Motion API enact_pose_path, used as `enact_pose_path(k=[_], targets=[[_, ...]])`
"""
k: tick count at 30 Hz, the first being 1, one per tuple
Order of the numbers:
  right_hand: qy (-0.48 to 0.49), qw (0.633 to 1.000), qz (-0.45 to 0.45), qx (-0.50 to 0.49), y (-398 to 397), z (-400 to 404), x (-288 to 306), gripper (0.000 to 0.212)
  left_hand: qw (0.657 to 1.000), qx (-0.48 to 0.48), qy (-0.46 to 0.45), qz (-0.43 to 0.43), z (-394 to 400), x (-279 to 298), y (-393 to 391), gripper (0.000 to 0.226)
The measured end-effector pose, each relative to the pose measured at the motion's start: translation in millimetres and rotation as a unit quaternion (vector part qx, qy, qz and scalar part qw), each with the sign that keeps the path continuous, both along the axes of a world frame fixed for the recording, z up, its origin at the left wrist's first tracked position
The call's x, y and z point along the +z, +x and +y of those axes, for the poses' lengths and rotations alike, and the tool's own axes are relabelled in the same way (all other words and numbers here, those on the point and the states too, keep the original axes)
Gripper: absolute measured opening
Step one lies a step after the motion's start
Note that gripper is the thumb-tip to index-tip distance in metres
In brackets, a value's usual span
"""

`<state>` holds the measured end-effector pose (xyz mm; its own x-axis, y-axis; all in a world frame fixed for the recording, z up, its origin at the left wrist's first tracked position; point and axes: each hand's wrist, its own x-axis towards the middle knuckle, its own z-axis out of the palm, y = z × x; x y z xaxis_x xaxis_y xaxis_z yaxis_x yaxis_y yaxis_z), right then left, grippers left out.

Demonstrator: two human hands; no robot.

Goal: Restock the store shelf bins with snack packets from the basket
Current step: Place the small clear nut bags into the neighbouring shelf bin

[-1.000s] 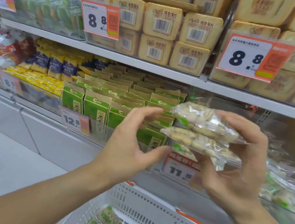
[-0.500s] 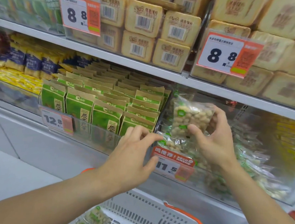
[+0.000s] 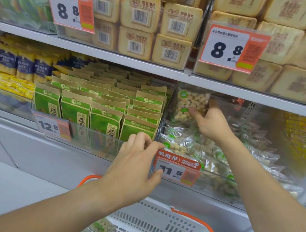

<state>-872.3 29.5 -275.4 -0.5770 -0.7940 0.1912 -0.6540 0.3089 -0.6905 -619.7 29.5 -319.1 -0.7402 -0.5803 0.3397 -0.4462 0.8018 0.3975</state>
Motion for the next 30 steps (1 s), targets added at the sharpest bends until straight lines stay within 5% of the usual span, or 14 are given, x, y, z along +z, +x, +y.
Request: enact_pose_path(k=[3,9,16,22,30], targets=[[0.045,0.999,0.017,0.003,-4,-5,2,0.060,1.000,0.001,-0.005,-0.001,1,0,-1,0.054],[-0.026,0.999,-0.028,-0.036,0,-19,3,0.053,1.000,-0.001,-0.006,0.005,-1,-2,0,0.054],[0.137,0.989,0.053,0.006,-8,-22,-2,0.070,1.000,-0.005,0.000,0.010,-2,-2,0,0.052],[0.184,0.980,0.068,0.020,-10,-20,3,0.076,1.000,0.000,0.005,0.013,-1,-2,-2,0.051],[0.137,0.990,0.016,-0.008,-7,-18,4,0.076,1.000,0.000,0.012,0.005,0,-1,-2,0.051]])
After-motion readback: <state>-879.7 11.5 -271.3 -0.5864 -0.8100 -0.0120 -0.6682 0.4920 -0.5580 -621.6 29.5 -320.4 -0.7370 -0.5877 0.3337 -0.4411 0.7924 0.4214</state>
